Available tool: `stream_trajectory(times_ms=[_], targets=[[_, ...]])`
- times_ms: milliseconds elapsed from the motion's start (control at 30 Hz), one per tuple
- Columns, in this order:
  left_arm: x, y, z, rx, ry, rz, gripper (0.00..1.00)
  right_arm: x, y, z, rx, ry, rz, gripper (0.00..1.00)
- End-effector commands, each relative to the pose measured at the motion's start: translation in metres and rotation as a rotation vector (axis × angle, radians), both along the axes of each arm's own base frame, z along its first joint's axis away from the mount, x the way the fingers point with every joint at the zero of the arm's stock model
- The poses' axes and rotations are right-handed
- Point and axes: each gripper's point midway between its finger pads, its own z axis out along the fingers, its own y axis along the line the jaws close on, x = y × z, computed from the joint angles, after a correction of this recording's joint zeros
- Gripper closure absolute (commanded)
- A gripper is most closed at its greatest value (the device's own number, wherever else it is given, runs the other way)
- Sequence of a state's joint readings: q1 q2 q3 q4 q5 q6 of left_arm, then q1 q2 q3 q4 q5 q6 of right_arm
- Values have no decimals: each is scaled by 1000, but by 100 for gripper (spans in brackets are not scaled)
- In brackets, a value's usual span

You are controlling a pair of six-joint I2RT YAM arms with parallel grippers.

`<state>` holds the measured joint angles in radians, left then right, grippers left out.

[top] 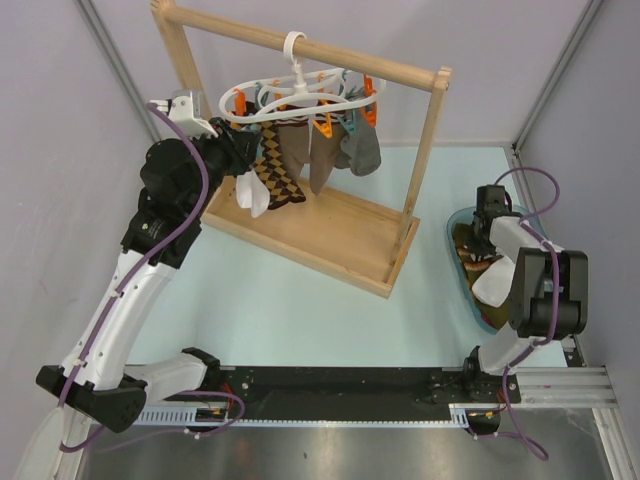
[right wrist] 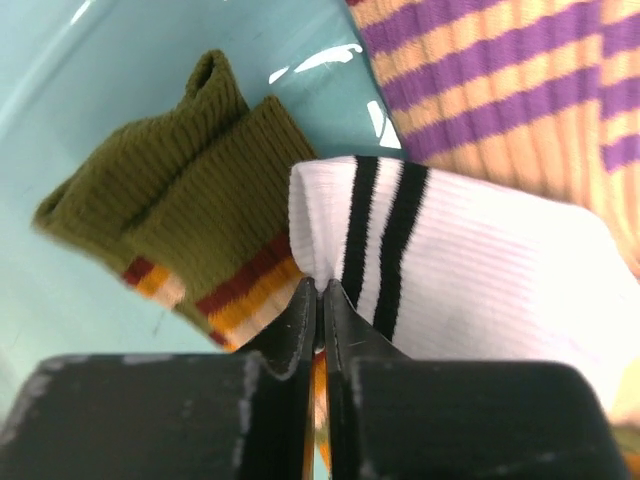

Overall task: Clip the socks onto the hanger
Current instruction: Pick up the sock from the bin.

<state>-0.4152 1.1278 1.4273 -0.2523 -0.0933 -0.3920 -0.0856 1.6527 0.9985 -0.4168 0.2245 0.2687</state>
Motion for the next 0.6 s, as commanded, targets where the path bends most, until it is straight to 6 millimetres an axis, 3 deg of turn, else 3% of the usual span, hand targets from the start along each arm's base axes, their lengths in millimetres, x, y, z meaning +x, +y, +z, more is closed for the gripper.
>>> stream_trajectory(times_ms=[0,167,333,533,567], targets=[[-6,3,-5,17,37,3,98,-3,1,38,-17,-87,-27,100],[-6,3,1,19,27,2,99,-8,13,79,7,-192,-16,100],[-5,1,1,22,26,-6,100,-17,41,122,49,-309,68,100],[-3,-2,0,14,29,-15,100,-44,107,191,93,-515,299,100],[-4,-3,0,14,29,-20,100,-52,129,199,121,-538,373,100]])
